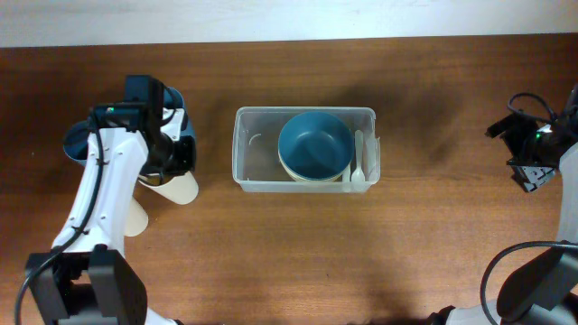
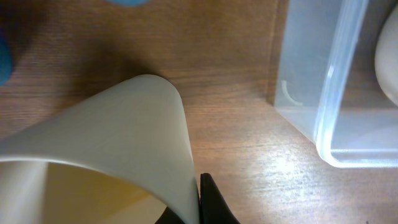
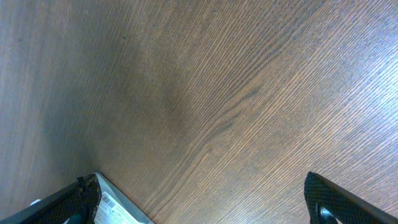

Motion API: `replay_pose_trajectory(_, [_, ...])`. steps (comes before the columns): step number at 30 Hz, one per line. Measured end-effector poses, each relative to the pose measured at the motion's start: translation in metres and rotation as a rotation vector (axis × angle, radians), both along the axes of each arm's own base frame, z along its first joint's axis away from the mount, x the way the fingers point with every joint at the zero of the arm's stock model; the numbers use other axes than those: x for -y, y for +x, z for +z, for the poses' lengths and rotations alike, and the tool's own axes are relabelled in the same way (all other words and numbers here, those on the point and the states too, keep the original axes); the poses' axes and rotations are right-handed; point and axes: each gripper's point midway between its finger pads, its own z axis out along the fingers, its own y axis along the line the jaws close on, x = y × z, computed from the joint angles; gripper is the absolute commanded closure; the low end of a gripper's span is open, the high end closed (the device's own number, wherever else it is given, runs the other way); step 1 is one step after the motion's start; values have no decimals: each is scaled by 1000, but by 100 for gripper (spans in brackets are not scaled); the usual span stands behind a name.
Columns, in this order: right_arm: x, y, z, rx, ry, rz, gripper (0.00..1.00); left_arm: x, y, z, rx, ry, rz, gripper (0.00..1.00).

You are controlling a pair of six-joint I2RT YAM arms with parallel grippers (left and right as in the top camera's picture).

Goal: Pack container
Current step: 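Move the left gripper to the near cream cup and grasp its rim, then lift the cream cup with the left gripper and carry it into the container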

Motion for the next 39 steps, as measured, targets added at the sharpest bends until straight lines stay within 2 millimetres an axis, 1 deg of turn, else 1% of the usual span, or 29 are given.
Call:
replay_pose_trajectory(5, [0,0,0,0,0,0,1,18,-9,4,-26,-2,-52,98])
replay_pose_trajectory(8, [0,0,0,0,0,0,1,26,-12,16,-22,12,-68,98])
replay_pose_trajectory(10, [0,0,0,0,0,0,1,27,-11,33,14,35,-67,98])
replay_pose_trajectory(13, [0,0,0,0,0,0,1,25,-8,70,109,72,-50,98])
replay_pose_trajectory(14, [0,0,0,0,0,1,1,24,-7,85,151,80,-40,98])
replay_pose_trajectory(17, [0,0,0,0,0,0,1,21,-9,122,260,87,-16,98])
replay_pose_trajectory(19, [0,0,0,0,0,0,1,22,-11,142,329,85,-8,98])
replay_pose_trajectory(22, [0,0,0,0,0,0,1,34,-11,164,427,71,-32,98])
replay_pose_trajectory(23, [0,0,0,0,0,0,1,43,-10,171,463,63,-53,98])
replay_pose_trajectory(26, [0,0,0,0,0,1,1,69,-6,183,534,32,-115,98])
replay_pose_trajectory(29, [0,0,0,0,0,0,1,102,-2,190,588,2,-201,99])
replay_pose_trajectory(32, [0,0,0,0,0,0,1,128,2,187,605,-13,-269,98])
replay_pose_trajectory(35, [0,0,0,0,0,0,1,139,8,172,572,1,-298,98])
replay_pose_trajectory(39, [0,0,0,0,0,0,1,146,22,139,489,33,-311,98])
